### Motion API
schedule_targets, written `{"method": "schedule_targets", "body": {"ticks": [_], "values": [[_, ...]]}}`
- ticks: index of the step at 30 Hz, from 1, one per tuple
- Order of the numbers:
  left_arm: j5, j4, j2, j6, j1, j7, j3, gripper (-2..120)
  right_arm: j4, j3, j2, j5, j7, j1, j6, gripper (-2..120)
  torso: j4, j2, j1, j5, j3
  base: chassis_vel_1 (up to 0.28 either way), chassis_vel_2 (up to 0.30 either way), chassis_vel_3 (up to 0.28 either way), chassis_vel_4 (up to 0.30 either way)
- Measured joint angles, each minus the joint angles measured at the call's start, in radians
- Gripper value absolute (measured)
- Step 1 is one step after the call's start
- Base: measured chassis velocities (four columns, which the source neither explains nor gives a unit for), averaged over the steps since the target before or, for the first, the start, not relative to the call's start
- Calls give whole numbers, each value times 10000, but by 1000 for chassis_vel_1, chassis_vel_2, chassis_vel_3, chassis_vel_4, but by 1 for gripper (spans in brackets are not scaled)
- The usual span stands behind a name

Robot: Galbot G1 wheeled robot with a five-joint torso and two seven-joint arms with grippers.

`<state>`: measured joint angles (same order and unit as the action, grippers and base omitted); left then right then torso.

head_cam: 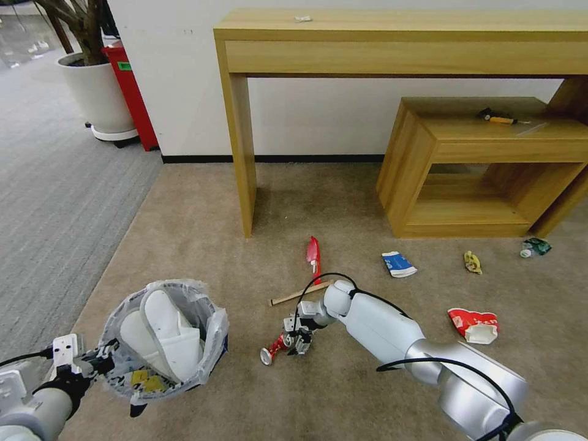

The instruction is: Pick up the trash bin and place the garbage on the floor into it.

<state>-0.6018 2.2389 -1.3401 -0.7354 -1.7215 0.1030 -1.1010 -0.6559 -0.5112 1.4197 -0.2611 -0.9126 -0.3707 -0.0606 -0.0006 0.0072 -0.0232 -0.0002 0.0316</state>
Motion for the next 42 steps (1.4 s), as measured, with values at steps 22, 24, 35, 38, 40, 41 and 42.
{"method": "schedule_targets", "body": {"ticks": [22, 24, 35, 38, 40, 41, 42], "values": [[24, -277, 196, 0, 166, 94, 124, 0, 534, 192, 362, 56, 492, -131, -178, 49, -4, 3, 1, -2, -2, 0, 0, 0, 0], [24, -308, 209, 0, 174, 97, 137, 0, 532, 278, 361, 57, 563, -175, -189, 49, -2, 3, 0, -2, -1, 0, 0, 0, 0], [67, -436, 290, 0, 193, 101, 167, 0, 74, 974, 263, 26, 1096, -486, -87, 49, 4, 1, 0, 5, 3, 0, 0, 0, 0], [19, -496, 384, 0, 290, 72, 157, 0, -477, 1481, 110, 162, 1287, -644, 29, 49, 7, 0, 0, 3, 3, 0, 0, 0, 0], [-58, -583, 437, 0, 444, 37, 158, 0, -1198, 1864, -196, 689, 1454, -822, 403, 49, -1, 0, 0, 2, 2, 0, 0, 0, 0], [-77, -637, 462, 0, 515, 17, 192, 0, -1458, 2034, -305, 923, 1522, -885, 505, 49, -4, 0, 0, 2, 1, 0, 0, 0, 0], [-87, -687, 488, 0, 573, 9, 238, 0, -1670, 2178, -384, 1075, 1570, -935, 566, 49, -4, 0, 0, 2, 2, 0, 0, 0, 0]]}}
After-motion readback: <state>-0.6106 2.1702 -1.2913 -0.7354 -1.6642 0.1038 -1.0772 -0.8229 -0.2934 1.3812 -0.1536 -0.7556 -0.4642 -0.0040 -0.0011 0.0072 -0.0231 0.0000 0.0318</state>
